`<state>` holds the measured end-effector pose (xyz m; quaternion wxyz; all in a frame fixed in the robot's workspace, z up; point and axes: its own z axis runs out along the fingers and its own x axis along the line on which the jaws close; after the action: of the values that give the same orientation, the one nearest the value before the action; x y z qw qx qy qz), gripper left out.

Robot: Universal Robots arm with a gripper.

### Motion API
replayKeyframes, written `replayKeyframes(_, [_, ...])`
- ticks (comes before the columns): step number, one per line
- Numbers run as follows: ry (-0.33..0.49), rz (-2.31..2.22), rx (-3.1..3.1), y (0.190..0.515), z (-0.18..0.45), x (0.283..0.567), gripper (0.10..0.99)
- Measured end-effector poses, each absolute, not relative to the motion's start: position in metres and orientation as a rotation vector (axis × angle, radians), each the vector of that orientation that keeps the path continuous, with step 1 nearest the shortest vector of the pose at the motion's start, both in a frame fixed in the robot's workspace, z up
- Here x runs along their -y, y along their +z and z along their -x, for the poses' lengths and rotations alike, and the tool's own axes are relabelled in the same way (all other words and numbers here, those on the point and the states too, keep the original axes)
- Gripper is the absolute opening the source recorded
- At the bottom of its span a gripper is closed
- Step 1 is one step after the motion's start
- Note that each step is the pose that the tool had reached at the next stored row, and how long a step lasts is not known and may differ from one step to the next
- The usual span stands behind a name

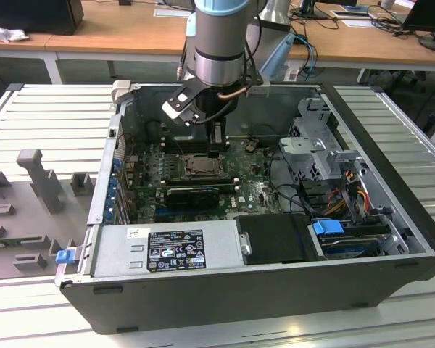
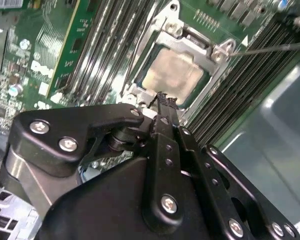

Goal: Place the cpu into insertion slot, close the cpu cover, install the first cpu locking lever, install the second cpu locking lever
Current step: 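Close the cpu cover, then install the first cpu locking lever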

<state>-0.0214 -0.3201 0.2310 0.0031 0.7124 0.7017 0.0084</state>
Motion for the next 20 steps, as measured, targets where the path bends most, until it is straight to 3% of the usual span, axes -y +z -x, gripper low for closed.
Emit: replayKeyframes(20, [0.021, -2.214, -2.226, 0.232, 0.035, 0.320, 0.106])
